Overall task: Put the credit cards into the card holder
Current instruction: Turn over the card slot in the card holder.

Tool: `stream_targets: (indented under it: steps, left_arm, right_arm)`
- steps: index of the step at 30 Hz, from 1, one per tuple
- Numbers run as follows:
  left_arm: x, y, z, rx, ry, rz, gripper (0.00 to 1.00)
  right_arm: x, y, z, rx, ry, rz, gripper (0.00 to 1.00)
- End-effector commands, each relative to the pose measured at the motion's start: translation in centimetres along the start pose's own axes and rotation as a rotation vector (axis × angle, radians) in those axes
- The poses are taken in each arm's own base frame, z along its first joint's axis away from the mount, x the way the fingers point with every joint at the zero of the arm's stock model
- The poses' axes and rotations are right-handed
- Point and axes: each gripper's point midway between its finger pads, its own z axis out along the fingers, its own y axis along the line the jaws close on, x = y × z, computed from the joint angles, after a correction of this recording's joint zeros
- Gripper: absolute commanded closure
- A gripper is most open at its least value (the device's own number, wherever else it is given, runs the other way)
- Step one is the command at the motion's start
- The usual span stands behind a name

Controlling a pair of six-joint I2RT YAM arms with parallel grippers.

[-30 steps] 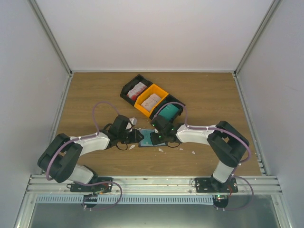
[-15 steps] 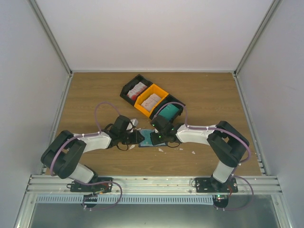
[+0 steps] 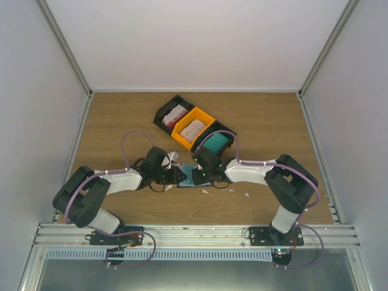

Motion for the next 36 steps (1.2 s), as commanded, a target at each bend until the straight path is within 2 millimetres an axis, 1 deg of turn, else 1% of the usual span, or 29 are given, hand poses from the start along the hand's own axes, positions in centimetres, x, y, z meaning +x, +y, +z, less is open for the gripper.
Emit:
stream_targets:
  steps: [1, 5, 8, 10, 13, 17, 26, 30, 36]
  left_arm:
    - [-0.5, -2.1, -0.3, 0.1, -0.015, 0.063, 0.8]
    - [-0.4, -2.5, -0.3, 0.127, -0.008, 0.074, 0.8]
    - [-0.4, -2.6, -0.2, 0.135, -0.003, 0.077, 0.8]
    - [-0.4, -2.8, -0.2, 0.142, 0.0, 0.078, 0.81]
    - [-0.6, -3.0, -0.2, 0.148, -0.001, 0.084, 0.83]
    - [-0.7, -3.6, -0.2, 0.171, 0.005, 0.093, 0.84]
    - [-0.6, -5.2, -0.2, 0.255, 0.036, 0.119, 0.72]
    - [-0.5, -5.8, -0.2, 0.289, 0.046, 0.129, 0.67]
    - [-0.9, -6.3, 0.0, 0.305, 0.048, 0.134, 0.63]
  right_arm:
    - [0.4, -0.2, -0.2, 0.011, -0.007, 0.006, 0.99]
    - [0.1, -0.2, -0.6, 0.007, -0.029, 0.016, 0.99]
    - [-0.4, 0.0, -1.4, -0.007, -0.069, 0.029, 0.95]
    - [-0.9, 0.1, -2.2, -0.014, -0.106, 0.041, 0.91]
    - [-1.6, 0.2, -3.5, -0.027, -0.158, 0.055, 0.82]
    - [-2.1, -0.3, -4.9, -0.015, -0.216, 0.074, 0.72]
    - [-2.2, -1.2, -6.6, 0.008, -0.277, 0.118, 0.66]
    - [-2.2, -0.9, -7.0, -0.011, -0.285, 0.112, 0.64]
    - [-2.3, -1.0, -7.7, -0.014, -0.301, 0.121, 0.61]
